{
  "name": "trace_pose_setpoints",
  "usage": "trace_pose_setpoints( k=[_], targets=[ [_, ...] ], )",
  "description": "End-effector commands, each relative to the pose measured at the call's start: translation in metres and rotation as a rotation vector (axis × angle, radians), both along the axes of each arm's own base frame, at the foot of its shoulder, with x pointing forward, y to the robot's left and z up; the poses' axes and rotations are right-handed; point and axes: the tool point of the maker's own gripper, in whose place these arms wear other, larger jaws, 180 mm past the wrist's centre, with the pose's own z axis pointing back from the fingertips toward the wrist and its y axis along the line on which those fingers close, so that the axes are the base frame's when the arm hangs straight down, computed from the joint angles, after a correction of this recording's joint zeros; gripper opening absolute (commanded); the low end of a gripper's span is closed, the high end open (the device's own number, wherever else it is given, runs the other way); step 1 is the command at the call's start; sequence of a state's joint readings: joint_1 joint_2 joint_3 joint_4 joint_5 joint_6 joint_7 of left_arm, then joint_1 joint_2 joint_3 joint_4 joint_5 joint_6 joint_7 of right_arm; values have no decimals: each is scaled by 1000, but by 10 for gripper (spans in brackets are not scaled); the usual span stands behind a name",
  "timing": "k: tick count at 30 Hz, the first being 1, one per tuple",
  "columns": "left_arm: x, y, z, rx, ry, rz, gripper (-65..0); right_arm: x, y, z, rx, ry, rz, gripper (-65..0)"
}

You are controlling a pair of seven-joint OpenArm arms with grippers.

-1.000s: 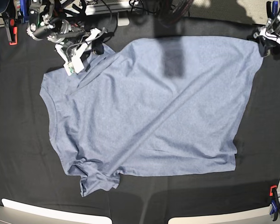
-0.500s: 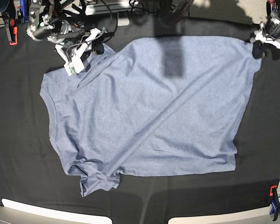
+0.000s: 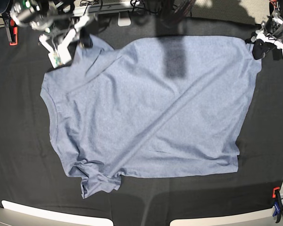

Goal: Layout the t-shirt on the table in an organized manner, then fold the t-shirt properly
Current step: 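Grasp the shirt's shoulder corner with the left gripper, then lift the shirt with both grippers and fold the shoulder edge over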

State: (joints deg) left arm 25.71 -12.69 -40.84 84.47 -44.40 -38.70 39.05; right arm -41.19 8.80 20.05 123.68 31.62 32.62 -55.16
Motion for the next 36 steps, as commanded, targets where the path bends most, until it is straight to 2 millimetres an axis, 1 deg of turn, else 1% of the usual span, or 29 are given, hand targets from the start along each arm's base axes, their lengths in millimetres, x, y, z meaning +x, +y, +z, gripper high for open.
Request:
trace_pose_setpoints(
  k=[1, 5, 8, 9, 11, 13, 18, 20, 21, 26, 28, 30, 34, 36],
  targets=[
    [6, 5, 12, 9, -47, -8, -650, -5, 6, 10, 24, -16, 15, -650],
    [6, 6, 13, 14, -48, -14, -650, -25, 20, 22, 64, 10, 37, -650],
    [7, 9, 15, 26, -49, -20, -650, -32, 31, 36, 78, -9, 47, -650],
    [7, 11, 16, 31, -49, -22, -650, -33, 37, 42, 84, -26, 61, -650],
    [8, 13, 17, 38, -50, -26, -650, -36, 42, 43, 99, -27, 61, -650],
    [9, 15, 20, 32, -60, -24, -650, -34, 46, 46, 121, -40, 54, -650],
    [12, 15, 23, 21, -76, -18, -650, -32, 47, 48, 137, -54, 51, -650],
    [13, 15, 26, 7, -89, -12, -650, -27, 44, 49, 117, -79, 44, -650],
    [15, 15, 27, 2, -96, -10, -650, -22, 41, 50, 98, -103, 40, -650],
    [20, 20, 32, 6, -115, 22, -650, 14, 24, 54, -23, -209, 29, -650],
    [21, 23, 39, 22, -131, 23, -650, 25, 22, 57, -40, -237, 31, -650],
    [22, 32, 50, 54, -156, 39, -650, 31, 21, 58, -49, -243, 35, -650],
    [21, 58, 78, 129, -216, 93, -650, 42, 22, 66, -44, -291, 31, -650],
    [21, 65, 85, 147, -226, 114, -650, 49, 20, 70, -54, -323, 29, -650]
  ],
)
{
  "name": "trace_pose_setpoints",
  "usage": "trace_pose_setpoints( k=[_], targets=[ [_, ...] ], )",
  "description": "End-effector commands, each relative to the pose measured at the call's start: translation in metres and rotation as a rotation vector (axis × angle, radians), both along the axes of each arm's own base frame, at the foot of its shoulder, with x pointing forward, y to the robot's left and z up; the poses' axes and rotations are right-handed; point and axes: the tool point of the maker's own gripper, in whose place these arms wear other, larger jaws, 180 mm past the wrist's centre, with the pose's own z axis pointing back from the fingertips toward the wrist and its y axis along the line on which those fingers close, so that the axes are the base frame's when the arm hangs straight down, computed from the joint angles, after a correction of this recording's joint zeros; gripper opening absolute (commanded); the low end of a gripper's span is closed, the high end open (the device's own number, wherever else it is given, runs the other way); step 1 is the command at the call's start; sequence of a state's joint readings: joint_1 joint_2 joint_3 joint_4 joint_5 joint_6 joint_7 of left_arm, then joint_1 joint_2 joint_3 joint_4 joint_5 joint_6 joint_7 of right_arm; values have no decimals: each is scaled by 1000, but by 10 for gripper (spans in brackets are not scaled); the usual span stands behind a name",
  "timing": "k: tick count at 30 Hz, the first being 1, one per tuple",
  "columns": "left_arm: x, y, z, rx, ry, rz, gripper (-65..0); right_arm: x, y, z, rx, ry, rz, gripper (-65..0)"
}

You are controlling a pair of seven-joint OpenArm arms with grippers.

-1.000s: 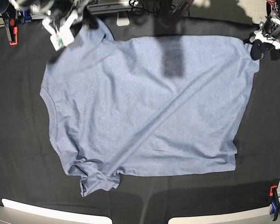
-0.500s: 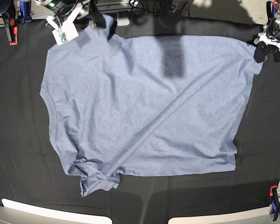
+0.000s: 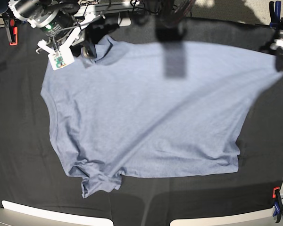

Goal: Layout the t-shirt on the table in an organized manner, then fold the t-shirt properly
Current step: 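Lift the shirt with both grippers and fold the shoulder edge over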

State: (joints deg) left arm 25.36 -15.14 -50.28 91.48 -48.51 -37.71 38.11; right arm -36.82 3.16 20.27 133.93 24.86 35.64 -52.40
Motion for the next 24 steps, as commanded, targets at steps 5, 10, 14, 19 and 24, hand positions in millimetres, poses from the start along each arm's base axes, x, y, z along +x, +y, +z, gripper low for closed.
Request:
trace_pose_setpoints(
  k=[5, 10, 14, 19, 24],
  targets=[
    [5, 13, 15, 11, -45, 55, -650, 29, -1, 25, -15, -132, 7, -650],
    [9, 19, 19, 8, -67, 90, -650, 45, -1, 39, -12, -197, 5, -650],
    [17, 18, 22, 8, -83, 87, -650, 55, 0, 50, 3, -255, 3, -650],
    [36, 2, 17, 32, -74, 31, -650, 69, -3, 39, 33, -244, -12, -650],
    [61, -15, 10, 62, -66, 16, -650, 79, -4, 16, 34, -187, 17, -650]
  ],
)
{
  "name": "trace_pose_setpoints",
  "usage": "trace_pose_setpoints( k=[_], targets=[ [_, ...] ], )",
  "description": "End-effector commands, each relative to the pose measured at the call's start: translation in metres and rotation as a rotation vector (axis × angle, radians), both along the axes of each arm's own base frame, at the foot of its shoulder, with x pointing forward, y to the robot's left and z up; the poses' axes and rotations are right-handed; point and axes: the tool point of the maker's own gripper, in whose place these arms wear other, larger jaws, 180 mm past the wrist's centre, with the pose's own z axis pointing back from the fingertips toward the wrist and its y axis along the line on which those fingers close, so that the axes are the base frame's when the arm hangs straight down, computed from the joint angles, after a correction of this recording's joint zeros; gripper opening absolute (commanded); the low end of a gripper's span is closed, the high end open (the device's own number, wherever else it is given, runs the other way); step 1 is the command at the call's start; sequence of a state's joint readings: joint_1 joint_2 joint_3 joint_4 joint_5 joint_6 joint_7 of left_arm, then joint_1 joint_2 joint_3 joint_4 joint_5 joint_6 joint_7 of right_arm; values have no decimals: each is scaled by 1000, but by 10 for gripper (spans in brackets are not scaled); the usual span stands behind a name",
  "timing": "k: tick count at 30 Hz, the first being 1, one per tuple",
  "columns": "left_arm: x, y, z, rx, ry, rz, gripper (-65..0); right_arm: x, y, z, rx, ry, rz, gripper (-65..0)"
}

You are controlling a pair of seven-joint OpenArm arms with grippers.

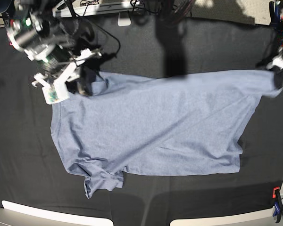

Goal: Layout the t-shirt on the table in an organized manner, then fold the t-shirt properly
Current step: 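Lift the shirt with both grippers and fold the shoulder edge over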

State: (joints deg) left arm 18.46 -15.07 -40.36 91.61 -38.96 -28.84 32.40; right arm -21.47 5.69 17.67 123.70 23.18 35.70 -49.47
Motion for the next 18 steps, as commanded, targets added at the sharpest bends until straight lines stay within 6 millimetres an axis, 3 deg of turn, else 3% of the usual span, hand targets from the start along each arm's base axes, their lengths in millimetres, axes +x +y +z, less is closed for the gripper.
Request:
trace_pose_setpoints(
  k=[1, 6, 15, 18],
  targets=[
    [9, 10, 14, 37, -45, 31, -650, 7, -1, 8, 7, -39, 10, -650],
    [28, -2, 15, 69, -62, 17, -650, 24, -14, -3, -13, -18, 12, -650],
    [43, -3, 20, 106, -104, 66, -650, 60, -43, -14, -33, -5, -10, -650],
    [48, -5, 18, 86, -110, 72, -650, 71, -42, -20, -42, 11, 15, -650]
  ],
)
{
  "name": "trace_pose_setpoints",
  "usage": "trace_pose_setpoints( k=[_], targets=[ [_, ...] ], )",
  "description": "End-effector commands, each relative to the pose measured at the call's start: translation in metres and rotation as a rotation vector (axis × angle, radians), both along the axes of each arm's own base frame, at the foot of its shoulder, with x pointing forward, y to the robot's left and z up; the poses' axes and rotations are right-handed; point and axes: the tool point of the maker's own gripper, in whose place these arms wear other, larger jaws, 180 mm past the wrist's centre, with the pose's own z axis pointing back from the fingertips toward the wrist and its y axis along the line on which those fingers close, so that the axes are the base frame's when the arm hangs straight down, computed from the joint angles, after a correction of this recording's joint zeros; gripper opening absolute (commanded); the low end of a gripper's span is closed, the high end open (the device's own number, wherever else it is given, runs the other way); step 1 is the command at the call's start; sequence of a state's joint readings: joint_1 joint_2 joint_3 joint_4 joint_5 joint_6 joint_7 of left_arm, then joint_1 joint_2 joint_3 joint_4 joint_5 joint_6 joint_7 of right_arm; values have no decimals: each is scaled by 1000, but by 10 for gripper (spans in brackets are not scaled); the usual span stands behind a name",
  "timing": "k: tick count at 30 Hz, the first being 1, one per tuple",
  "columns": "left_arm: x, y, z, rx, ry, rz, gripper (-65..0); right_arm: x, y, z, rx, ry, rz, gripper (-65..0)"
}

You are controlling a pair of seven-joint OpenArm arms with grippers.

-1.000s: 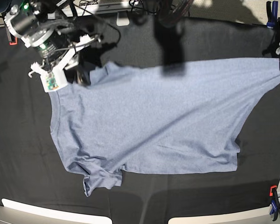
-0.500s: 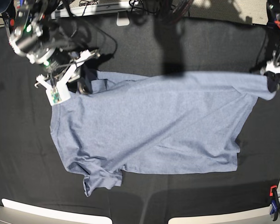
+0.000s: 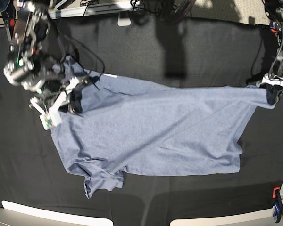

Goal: Layout the t-shirt on the table in an organized manner, then fold the t-shirt properly
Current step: 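Lift the shirt with both grippers and fold the shoulder edge over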

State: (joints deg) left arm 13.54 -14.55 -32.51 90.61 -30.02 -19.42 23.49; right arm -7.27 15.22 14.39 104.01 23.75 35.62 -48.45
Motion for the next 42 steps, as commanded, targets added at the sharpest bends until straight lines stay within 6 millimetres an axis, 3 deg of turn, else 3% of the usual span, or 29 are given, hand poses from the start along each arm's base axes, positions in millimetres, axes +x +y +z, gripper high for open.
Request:
trace_pose_setpoints(
  k=[1, 7, 15, 22, 27, 32, 35, 37, 40, 42],
  targets=[
    [10, 3, 13, -1, -56, 6, -650, 12, 3, 12, 2, -48, 18, -650],
    [26, 6, -5, -59, -53, 34, -650, 26, 15, -6, -53, -3, 69, -650],
    [56, 4, -12, -117, -75, 22, -650, 45, -1, -7, -94, -18, -9, -650],
    [58, 5, -25, -130, -44, 29, -650, 60, -4, 8, -105, -81, -20, -650],
    [57, 5, -25, -130, -41, 28, -650, 78, 2, 32, -62, -146, -13, -650],
    [57, 4, -27, -131, -34, 26, -650, 78, 12, 16, -79, -97, 20, -650],
    [57, 4, -27, -131, -34, 26, -650, 76, 13, 5, -95, -70, 28, -445],
    [57, 4, -26, -131, -35, 26, -650, 77, 14, 7, -92, -73, 30, -362],
    [57, 4, -26, -130, -36, 24, -645, 82, 13, 12, -99, -78, 28, -353],
    [58, 0, -22, -124, -51, -17, -514, 85, 11, 15, -110, -74, 26, -354]
  ],
)
